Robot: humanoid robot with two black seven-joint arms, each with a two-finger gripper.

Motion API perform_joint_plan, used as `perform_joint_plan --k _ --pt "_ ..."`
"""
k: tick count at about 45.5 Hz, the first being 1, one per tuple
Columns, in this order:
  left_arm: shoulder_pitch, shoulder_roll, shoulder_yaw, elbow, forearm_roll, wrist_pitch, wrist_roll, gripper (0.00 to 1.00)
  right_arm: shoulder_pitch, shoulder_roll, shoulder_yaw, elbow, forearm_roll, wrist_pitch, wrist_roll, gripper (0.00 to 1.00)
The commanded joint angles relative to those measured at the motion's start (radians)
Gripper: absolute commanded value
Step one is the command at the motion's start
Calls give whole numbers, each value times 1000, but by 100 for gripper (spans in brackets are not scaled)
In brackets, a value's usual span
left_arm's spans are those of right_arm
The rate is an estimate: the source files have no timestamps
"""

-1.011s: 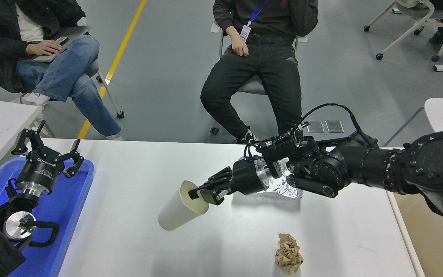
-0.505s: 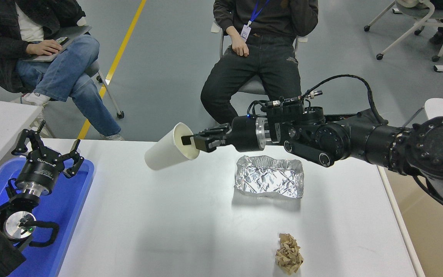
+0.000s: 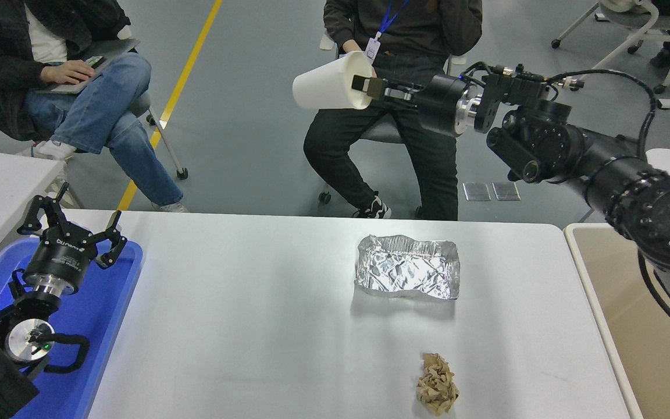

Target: Clean the table surface

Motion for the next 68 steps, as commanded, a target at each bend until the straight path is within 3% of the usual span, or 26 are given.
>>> perform_joint_plan --k 1,14,23,36,58,68 --pt "0 1 0 0 0 0 0 100 -80 -106 1 -122 68 36 -55 0" --pt "0 0 0 0 0 0 0 100 -233 -279 42 -131 155 20 -262 0" --pt "0 0 0 0 0 0 0 100 -309 -364 99 -135 157 19 -310 0" --pt "0 1 0 0 0 0 0 100 -422 -442 194 -166 168 19 -468 0" --pt "0 0 0 0 0 0 0 100 -577 -465 236 -229 145 10 -787 0" --pt "0 0 0 0 0 0 0 100 -629 -448 233 -228 56 8 -803 0"
